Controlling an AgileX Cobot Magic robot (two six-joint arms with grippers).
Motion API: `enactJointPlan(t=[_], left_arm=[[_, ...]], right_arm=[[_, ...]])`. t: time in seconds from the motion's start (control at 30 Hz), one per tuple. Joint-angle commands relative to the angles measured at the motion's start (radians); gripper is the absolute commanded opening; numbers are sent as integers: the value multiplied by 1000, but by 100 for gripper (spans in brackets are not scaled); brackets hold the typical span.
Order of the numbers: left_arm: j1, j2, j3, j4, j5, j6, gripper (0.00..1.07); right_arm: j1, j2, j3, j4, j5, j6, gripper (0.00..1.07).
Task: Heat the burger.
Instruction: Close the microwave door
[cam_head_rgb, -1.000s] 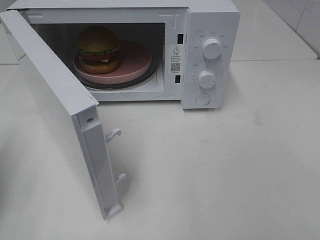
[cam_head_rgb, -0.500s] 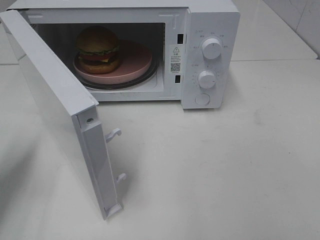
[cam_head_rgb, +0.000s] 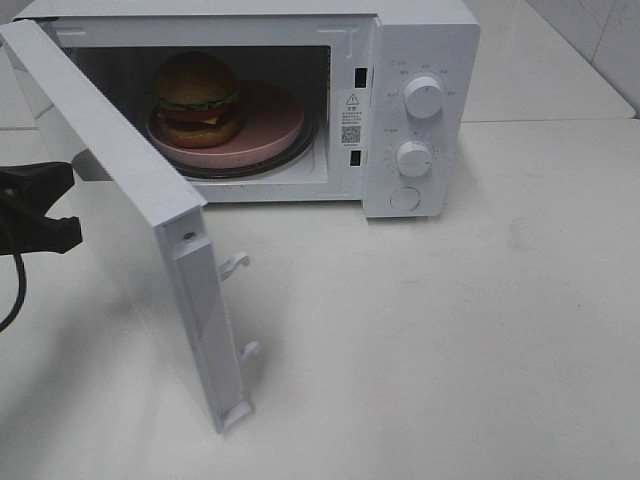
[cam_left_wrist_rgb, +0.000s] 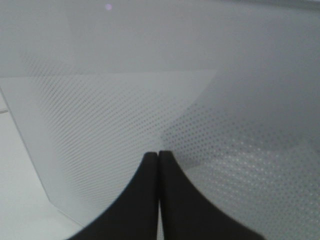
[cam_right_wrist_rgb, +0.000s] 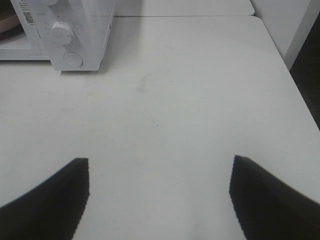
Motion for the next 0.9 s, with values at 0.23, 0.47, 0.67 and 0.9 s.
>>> enactJointPlan(t=[0.23,0.47,0.67,0.9], left_arm=[[-138,85,-78,-115,-37,56,0],[-230,135,-139,-256,-35,114,0],[-324,194,-230,-449,-29,194,0],[-396,271,-368,-605,15,291,0]], right_arm=[[-4,-27,1,1,-12,-4,75],[-4,-27,1,1,-12,-4,75],[-4,-27,1,1,-12,-4,75],[-4,-27,1,1,-12,-4,75]])
